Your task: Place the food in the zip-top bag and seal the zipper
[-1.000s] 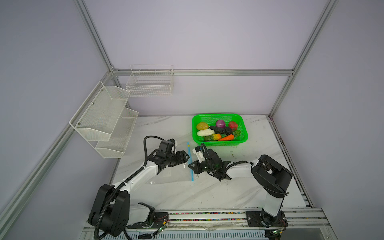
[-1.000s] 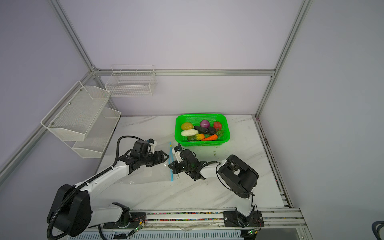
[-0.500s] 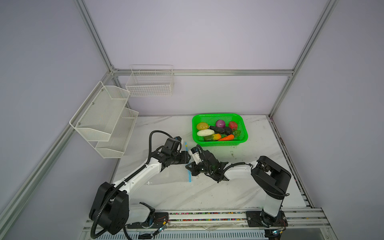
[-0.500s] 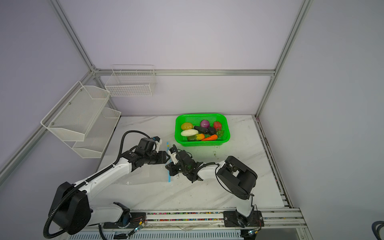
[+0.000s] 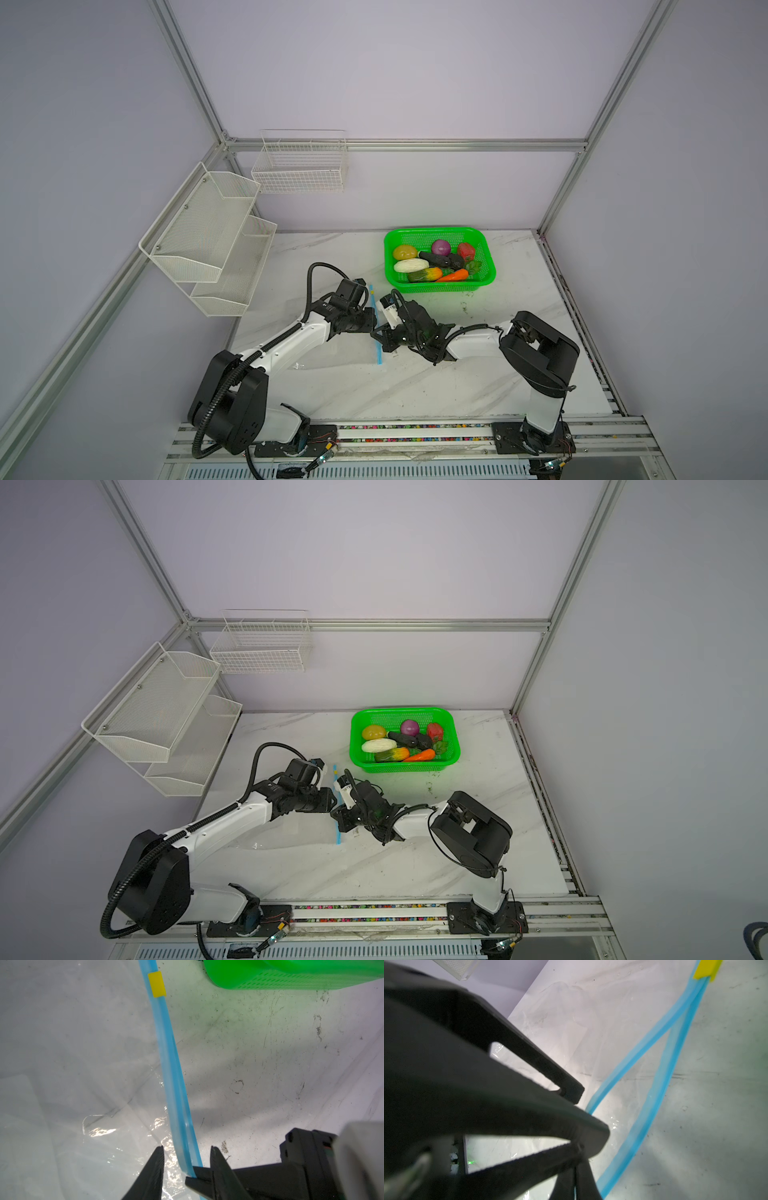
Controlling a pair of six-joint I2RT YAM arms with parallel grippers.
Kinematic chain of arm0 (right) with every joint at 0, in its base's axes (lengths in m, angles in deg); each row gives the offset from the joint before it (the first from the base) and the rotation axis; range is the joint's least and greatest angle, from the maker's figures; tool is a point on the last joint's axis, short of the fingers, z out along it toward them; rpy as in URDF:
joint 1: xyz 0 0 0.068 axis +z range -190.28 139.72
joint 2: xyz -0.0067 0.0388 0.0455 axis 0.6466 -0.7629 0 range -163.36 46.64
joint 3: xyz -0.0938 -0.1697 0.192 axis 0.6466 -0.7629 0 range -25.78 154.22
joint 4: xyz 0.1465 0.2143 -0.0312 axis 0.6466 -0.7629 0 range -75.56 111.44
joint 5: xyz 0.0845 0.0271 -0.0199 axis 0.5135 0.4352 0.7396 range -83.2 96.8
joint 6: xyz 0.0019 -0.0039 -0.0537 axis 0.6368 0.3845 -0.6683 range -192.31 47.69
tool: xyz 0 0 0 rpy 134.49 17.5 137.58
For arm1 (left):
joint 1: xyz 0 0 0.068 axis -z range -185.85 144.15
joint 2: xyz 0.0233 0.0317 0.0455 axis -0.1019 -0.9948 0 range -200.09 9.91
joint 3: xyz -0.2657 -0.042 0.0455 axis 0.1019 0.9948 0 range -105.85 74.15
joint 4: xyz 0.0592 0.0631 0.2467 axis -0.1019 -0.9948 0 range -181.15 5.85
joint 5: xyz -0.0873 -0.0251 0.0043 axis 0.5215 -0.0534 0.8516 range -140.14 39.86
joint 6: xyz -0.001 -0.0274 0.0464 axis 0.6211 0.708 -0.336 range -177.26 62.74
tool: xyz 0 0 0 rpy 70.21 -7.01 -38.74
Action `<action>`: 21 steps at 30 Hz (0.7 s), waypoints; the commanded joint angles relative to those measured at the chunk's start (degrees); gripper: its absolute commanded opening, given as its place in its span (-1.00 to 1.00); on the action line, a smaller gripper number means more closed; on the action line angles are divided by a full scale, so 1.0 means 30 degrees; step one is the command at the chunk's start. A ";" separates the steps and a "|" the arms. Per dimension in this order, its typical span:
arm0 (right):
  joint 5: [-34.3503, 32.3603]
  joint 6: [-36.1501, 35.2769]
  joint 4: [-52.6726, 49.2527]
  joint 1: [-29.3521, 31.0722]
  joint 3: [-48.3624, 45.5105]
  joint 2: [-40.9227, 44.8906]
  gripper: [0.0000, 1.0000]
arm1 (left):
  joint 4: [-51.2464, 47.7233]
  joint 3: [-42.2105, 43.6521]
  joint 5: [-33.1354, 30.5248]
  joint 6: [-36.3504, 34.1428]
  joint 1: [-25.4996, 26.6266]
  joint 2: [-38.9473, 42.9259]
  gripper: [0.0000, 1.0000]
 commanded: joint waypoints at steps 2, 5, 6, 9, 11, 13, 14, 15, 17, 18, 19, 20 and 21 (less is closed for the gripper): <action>-0.0010 -0.0242 -0.0125 0.0061 0.0405 -0.0118 -1.00 | 0.1252 -0.1482 -0.0124 -0.0372 0.0081 -0.0195 -0.27; -0.0010 -0.0285 -0.0133 0.0042 0.0405 -0.0088 -1.00 | 0.1656 -0.1433 -0.0124 -0.0321 0.0088 -0.0918 -0.33; -0.0013 -0.0292 -0.0110 0.0044 0.0405 -0.0088 -1.00 | 0.1741 -0.1390 -0.0138 -0.0314 0.0095 -0.1025 -0.35; 0.0020 -0.0261 -0.0114 0.0041 0.0419 -0.0118 -1.00 | 0.2019 -0.1433 -0.0146 -0.0335 0.0120 -0.1253 -0.39; 0.0005 -0.0263 -0.0111 0.0048 0.0464 -0.0118 -1.00 | 0.1989 -0.1436 -0.0319 -0.0428 0.0182 -0.1398 -0.39; 0.0005 -0.0262 -0.0081 0.0068 0.0507 -0.0168 -1.00 | 0.1996 -0.1405 -0.0486 -0.0485 0.0197 -0.1466 -0.40; -0.0010 -0.0264 -0.0081 0.0051 0.0522 -0.0205 -1.00 | 0.1969 -0.1377 -0.0572 -0.0528 0.0225 -0.1460 -0.42; 0.0018 -0.0265 -0.0081 0.0042 0.0551 -0.0249 -1.00 | 0.1921 -0.1375 -0.0703 -0.0546 0.0238 -0.1481 -0.44; 0.0044 -0.0227 -0.0099 0.0059 0.0615 -0.0321 -1.00 | 0.1765 -0.1403 -0.0946 -0.0634 0.0276 -0.1399 -0.45; 0.0042 -0.0263 -0.0080 0.0058 0.0613 -0.0352 -1.00 | 0.1663 -0.1426 -0.1127 -0.0692 0.0300 -0.1379 -0.46; 0.0056 -0.0266 -0.0095 0.0044 0.0639 -0.0379 -1.00 | 0.1579 -0.1430 -0.1256 -0.0723 0.0329 -0.1359 -0.48; 0.0078 -0.0266 -0.0081 0.0046 0.0656 -0.0409 -1.00 | 0.1560 -0.1433 -0.1318 -0.0753 0.0330 -0.1345 -0.53; 0.0056 -0.0293 -0.0121 0.0058 0.0668 -0.0440 -1.00 | 0.1573 -0.1434 -0.1340 -0.0753 0.0334 -0.1299 -0.55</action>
